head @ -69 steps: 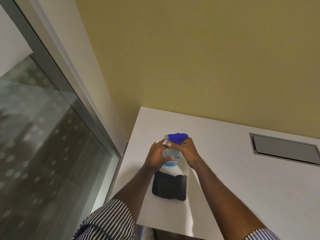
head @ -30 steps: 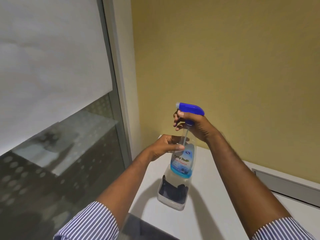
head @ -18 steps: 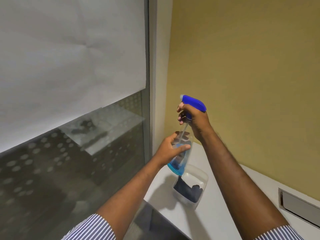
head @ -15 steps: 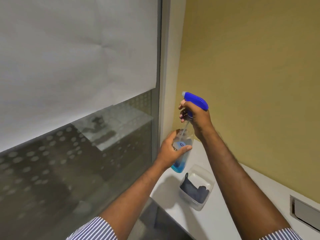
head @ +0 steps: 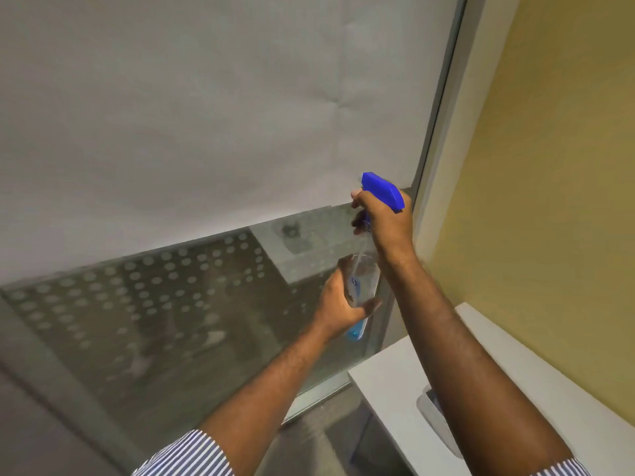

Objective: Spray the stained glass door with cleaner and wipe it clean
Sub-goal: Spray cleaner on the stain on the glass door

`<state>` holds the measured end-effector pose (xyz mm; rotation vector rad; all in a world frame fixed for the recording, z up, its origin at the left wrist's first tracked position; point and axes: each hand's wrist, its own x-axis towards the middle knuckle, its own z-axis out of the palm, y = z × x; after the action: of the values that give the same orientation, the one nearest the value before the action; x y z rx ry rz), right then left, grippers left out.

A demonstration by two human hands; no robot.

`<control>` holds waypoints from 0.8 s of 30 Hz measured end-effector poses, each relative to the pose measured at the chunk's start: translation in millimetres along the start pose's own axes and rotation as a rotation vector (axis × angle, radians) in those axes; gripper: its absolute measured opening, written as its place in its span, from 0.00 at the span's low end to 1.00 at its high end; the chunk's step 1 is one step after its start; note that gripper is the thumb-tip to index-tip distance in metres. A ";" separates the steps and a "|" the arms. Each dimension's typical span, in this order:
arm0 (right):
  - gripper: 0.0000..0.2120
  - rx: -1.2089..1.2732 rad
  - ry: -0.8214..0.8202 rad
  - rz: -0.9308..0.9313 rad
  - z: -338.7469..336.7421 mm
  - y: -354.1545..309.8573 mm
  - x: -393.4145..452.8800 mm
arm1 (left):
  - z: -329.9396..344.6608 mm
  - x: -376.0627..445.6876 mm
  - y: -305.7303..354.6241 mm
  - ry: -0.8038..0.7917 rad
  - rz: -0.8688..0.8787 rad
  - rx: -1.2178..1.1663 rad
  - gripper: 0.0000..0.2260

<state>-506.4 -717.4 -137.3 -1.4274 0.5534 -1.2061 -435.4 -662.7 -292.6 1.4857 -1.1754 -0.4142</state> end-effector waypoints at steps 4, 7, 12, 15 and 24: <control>0.03 0.019 -0.077 0.003 48.1 -12.9 -26.3 | -48.7 -22.6 -1.4 0.086 0.006 0.034 0.39; 0.06 0.045 -0.148 0.010 84.3 -26.9 -55.0 | -86.3 -53.3 9.4 0.150 0.004 0.044 0.36; 0.05 0.094 -0.243 -0.012 147.8 -54.5 -119.1 | -155.4 -116.6 28.8 0.266 0.093 0.169 0.36; 0.03 0.119 -0.318 -0.030 187.3 -73.6 -163.4 | -200.0 -164.2 39.3 0.355 0.122 0.196 0.30; 0.05 0.215 -0.572 -0.051 301.1 -135.6 -301.0 | -337.5 -316.4 85.5 0.479 0.071 0.243 0.24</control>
<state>-389.4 -291.0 -73.0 -1.5166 -0.0085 -0.8088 -345.1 -206.1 -224.3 1.6287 -0.9092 0.1383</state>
